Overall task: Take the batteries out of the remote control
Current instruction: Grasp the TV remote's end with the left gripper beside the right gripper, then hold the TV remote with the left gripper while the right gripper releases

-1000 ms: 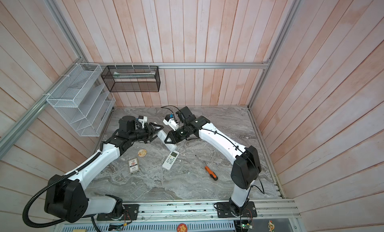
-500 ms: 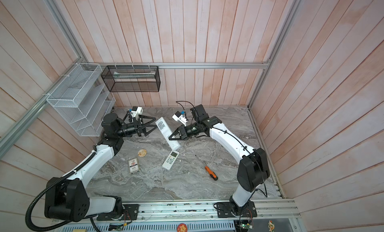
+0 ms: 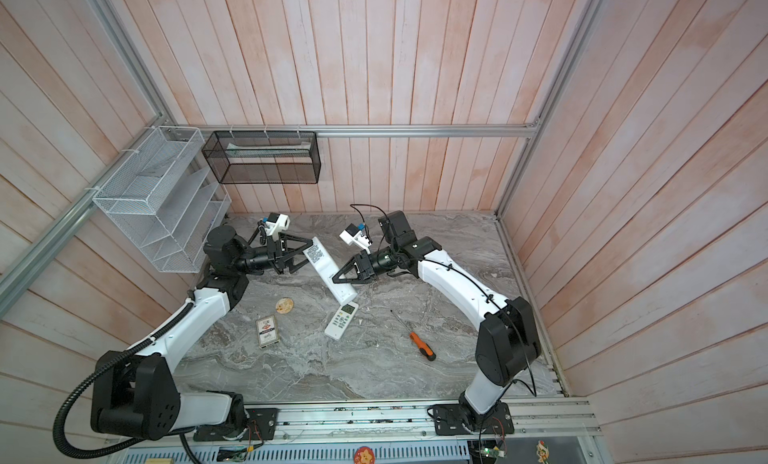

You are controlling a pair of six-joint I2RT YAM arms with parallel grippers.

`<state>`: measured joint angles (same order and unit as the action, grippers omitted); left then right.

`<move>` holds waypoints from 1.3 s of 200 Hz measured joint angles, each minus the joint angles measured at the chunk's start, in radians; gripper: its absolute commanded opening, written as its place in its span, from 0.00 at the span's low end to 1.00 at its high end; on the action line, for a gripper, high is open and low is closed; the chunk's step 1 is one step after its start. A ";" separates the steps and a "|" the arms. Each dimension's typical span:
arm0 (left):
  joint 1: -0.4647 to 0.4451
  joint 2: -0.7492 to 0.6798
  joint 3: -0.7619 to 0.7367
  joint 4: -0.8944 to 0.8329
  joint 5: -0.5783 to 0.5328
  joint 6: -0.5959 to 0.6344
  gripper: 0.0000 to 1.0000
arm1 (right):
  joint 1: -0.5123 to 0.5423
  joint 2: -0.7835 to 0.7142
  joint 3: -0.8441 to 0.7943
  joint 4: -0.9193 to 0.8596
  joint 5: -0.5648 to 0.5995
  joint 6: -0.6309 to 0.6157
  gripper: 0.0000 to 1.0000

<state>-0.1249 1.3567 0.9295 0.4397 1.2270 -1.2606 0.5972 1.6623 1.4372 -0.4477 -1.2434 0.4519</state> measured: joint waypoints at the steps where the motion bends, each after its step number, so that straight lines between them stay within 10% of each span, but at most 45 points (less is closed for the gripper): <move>1: 0.000 0.000 0.000 0.001 0.000 0.000 0.69 | 0.000 0.000 -0.001 0.001 0.000 0.001 0.07; 70: -0.038 0.000 0.000 0.032 0.007 -0.016 0.49 | 0.018 -0.015 -0.032 0.051 -0.048 0.032 0.07; 114: -0.041 0.000 0.000 0.037 0.013 -0.019 0.13 | 0.015 -0.031 -0.032 0.066 -0.064 0.047 0.07; 174: -0.055 0.000 0.002 -0.027 -0.024 0.047 0.00 | -0.046 -0.047 -0.035 0.002 0.021 0.021 0.65; 260: -0.188 -0.158 -0.272 -0.212 -0.798 0.180 0.00 | -0.158 -0.188 -0.045 -0.125 0.553 0.031 0.89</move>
<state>-0.3130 1.1988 0.6579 0.2279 0.4294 -1.0809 0.4389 1.4742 1.3926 -0.5724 -0.6907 0.4824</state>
